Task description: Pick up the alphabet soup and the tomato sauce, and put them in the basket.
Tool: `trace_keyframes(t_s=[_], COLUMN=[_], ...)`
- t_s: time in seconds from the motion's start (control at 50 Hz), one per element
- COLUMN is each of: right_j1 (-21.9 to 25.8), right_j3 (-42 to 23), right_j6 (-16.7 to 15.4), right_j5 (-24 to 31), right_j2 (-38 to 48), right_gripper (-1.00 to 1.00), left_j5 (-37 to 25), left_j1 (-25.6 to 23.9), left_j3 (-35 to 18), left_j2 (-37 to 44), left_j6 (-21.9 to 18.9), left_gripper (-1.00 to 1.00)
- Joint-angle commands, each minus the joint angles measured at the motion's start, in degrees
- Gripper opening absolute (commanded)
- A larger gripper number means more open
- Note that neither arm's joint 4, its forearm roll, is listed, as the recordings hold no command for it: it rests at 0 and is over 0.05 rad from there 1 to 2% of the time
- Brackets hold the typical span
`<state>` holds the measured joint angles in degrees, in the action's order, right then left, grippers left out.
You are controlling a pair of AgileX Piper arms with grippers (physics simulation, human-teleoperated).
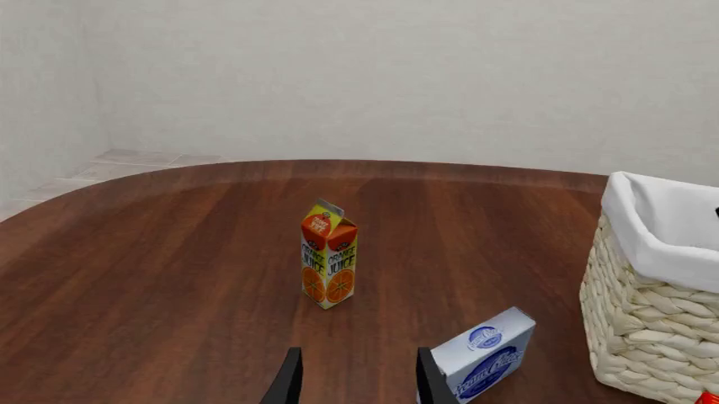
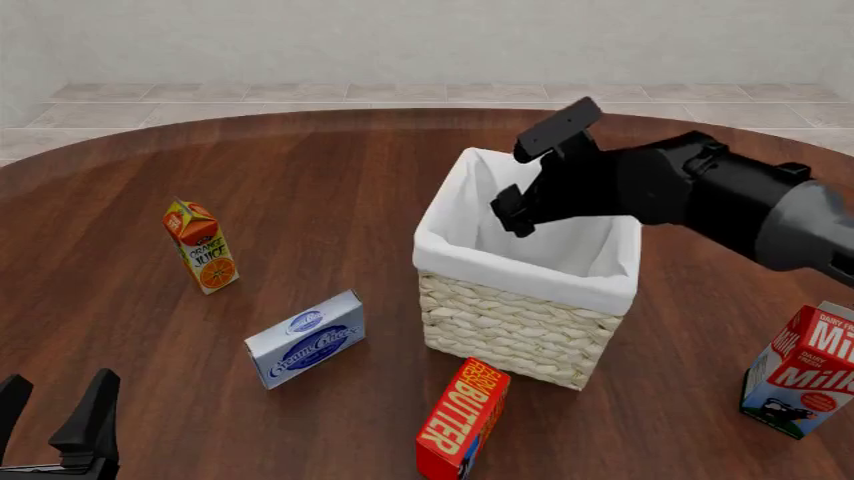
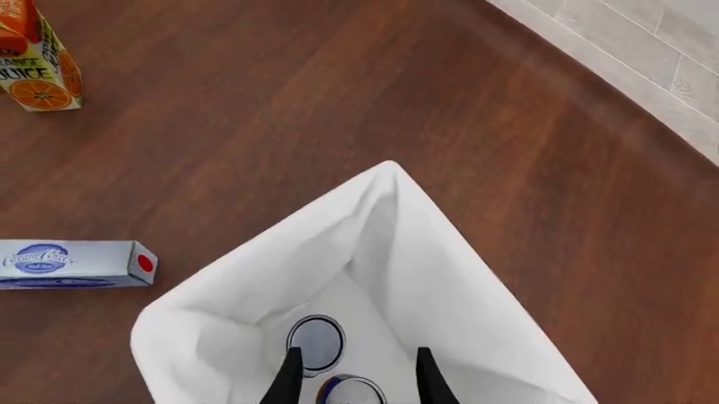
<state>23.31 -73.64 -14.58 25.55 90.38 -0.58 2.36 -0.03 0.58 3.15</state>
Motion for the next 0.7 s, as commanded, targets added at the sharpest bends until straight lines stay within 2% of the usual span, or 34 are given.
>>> trace_keyframes(t_s=[0.02, 0.7], right_j1=[0.00, 0.86], right_j3=[0.21, -1.50], right_j6=[0.39, 1.43], right_j5=[0.75, 4.49], right_j2=[-1.99, -9.52], right_gripper=[1.00, 1.00], left_j5=[0.00, 0.00], left_j1=[0.00, 0.00], left_j3=[0.00, 0.00], left_j2=[0.00, 0.00], left_j6=[0.00, 0.00], left_gripper=[1.00, 1.00])
